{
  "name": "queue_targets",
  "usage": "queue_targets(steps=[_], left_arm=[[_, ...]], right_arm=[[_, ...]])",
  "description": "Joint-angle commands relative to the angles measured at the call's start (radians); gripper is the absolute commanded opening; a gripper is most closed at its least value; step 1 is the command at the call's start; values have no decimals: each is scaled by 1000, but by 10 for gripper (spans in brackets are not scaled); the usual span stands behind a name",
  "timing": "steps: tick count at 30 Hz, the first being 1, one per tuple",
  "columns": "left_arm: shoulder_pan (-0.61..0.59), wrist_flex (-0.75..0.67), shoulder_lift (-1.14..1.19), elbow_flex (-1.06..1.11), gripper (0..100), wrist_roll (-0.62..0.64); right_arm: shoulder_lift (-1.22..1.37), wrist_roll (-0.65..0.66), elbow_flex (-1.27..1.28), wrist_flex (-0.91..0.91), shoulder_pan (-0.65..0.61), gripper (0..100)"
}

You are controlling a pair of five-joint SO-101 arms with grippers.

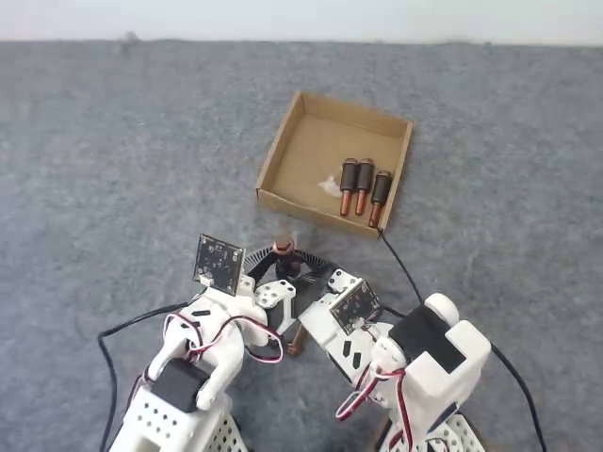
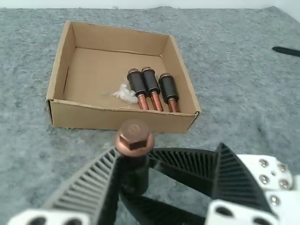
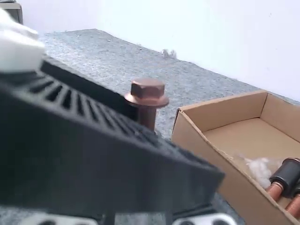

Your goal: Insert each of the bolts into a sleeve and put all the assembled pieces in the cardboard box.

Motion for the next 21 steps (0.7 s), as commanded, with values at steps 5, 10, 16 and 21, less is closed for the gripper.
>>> queue_targets(steps=[5,10,16,21], left_arm=[[-87,5,-12,-22,280,-6],[-94,115,-12,-77,281,-6],[-161,176,-12,-148,282,-5],[-245,175,-12,-211,280,-3]], right_arm=[[-8,-2,-14,-28,22,6],[-8,-2,-14,-28,24,6],[-8,-2,-14,-28,24,6],[-8,-2,-14,-28,24,6]])
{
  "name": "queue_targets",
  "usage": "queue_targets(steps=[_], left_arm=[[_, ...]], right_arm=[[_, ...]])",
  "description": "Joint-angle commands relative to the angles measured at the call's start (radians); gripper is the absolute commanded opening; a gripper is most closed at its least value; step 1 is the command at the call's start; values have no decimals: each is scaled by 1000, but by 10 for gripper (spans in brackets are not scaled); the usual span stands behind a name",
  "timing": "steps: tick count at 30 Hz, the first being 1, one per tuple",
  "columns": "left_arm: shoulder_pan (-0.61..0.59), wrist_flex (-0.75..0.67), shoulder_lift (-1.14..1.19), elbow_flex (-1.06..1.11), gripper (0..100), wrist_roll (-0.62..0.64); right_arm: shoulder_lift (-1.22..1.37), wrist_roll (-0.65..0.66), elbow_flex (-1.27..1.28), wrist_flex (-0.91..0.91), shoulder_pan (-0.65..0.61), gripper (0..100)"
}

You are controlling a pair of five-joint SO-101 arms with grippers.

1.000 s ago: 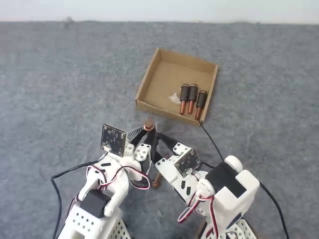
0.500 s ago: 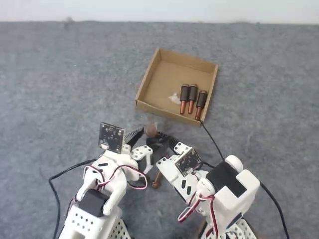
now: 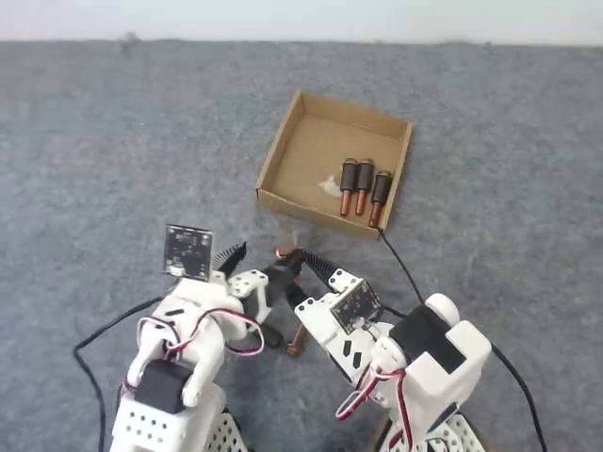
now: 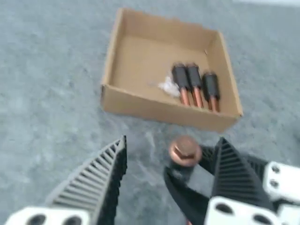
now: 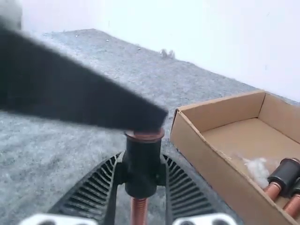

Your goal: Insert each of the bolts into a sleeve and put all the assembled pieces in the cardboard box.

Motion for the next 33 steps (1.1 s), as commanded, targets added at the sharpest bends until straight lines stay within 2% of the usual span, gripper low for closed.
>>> queue_targets(steps=[1,4,10,14,19,21,25,33], left_arm=[[-92,2,-11,-111,280,-3],[-181,-9,-11,-136,280,54],[-379,-227,-6,-70,279,123],[-433,-316,-5,41,279,112],[-454,-307,-3,108,258,46],[-465,-278,-6,108,197,41],[-465,-229,-5,108,7,41],[-448,-115,-3,108,11,40]], right_arm=[[-8,-2,-14,-28,22,6],[-8,-2,-14,-28,22,6],[-8,-2,-15,-28,22,6],[-8,-2,-14,-28,22,6],[-8,-2,-14,-28,22,6],[-8,-2,-14,-28,22,6],[-8,-2,-12,-28,22,6],[-22,0,23,-39,12,6]])
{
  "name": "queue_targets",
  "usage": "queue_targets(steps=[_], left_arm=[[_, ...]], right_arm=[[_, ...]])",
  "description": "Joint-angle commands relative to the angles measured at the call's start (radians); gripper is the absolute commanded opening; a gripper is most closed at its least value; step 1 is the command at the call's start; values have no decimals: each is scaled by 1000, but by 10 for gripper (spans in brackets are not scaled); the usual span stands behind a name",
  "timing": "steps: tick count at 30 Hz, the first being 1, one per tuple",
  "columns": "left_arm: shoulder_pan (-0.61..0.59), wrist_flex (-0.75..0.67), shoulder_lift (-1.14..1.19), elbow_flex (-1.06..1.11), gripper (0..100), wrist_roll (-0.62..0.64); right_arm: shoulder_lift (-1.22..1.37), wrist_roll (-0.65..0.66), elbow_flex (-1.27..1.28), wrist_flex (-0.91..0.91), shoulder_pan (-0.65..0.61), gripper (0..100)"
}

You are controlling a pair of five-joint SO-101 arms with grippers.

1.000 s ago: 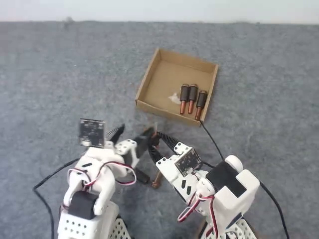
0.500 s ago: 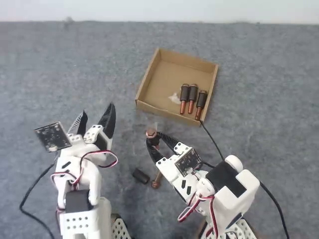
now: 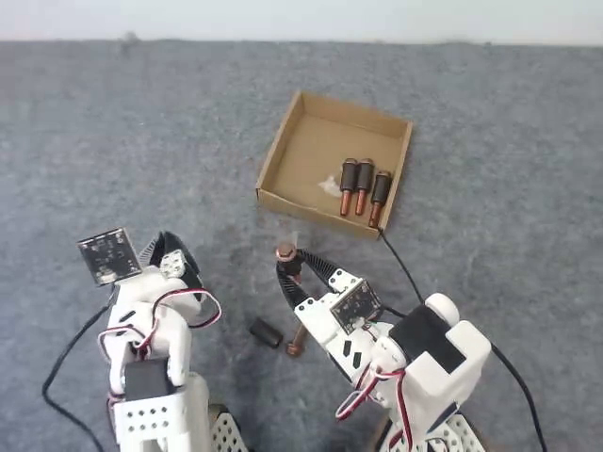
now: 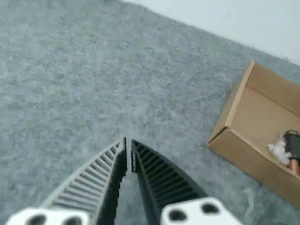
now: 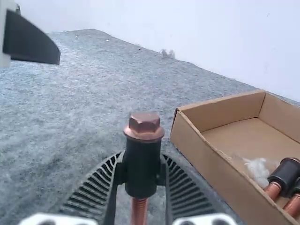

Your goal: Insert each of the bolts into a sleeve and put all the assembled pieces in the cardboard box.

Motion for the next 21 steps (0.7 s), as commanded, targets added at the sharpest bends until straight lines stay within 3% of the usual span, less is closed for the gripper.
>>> queue_targets(steps=[1,12,17,21], left_arm=[[25,54,-3,-10,11,-15],[81,95,26,-15,11,-44],[86,77,226,-91,11,-58],[80,-23,423,-139,12,-124]], right_arm=[[-22,0,29,-41,-1,6],[-25,0,29,-65,-24,6],[-117,0,49,-24,-24,6],[-219,0,55,110,-19,6]])
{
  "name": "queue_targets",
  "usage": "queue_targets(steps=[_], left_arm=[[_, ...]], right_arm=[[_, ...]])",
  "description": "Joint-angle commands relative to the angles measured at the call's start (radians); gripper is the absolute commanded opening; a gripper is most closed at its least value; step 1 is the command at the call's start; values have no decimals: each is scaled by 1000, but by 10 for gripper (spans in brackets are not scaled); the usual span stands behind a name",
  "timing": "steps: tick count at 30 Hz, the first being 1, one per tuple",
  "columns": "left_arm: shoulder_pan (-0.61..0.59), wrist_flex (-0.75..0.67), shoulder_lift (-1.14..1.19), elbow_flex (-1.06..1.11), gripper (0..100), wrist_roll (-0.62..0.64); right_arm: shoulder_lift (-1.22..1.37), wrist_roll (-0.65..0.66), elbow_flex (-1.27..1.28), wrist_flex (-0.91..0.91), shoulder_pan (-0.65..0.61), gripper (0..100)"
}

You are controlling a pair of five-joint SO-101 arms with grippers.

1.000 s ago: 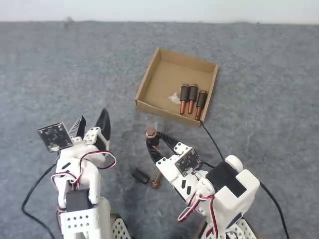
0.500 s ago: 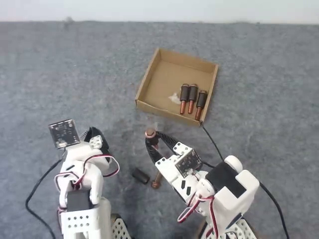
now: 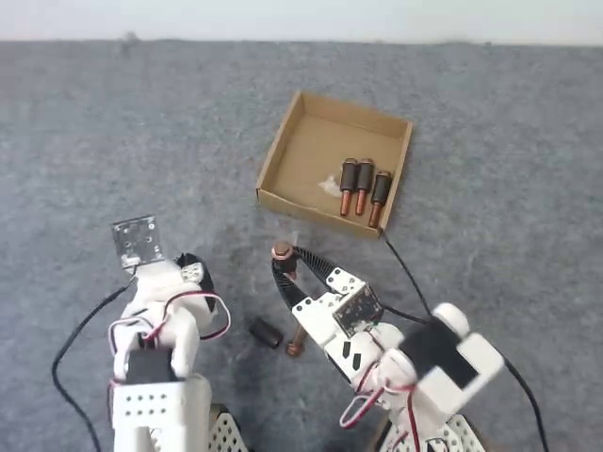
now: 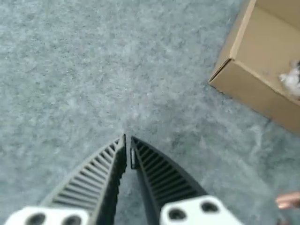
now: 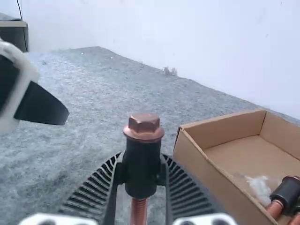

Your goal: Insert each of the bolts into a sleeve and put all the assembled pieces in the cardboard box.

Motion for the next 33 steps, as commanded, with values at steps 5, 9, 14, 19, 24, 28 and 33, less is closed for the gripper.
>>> queue_targets(steps=[5,9,14,19,24,28,33], left_arm=[[2,-140,399,-162,12,-54],[0,-143,562,-229,12,-57],[0,-203,724,-285,12,-57],[-38,-199,872,-371,12,-54],[-48,-140,1031,-483,12,-55],[-48,-106,1125,-542,12,-57],[-49,-106,1145,-556,12,-57]], right_arm=[[-245,0,26,251,1,6],[-360,3,21,403,5,6],[-513,2,20,587,59,6],[-690,3,20,783,102,6],[-892,0,20,1032,122,6],[-1073,0,-15,1283,150,6],[-1230,-2,-181,1730,228,6]])
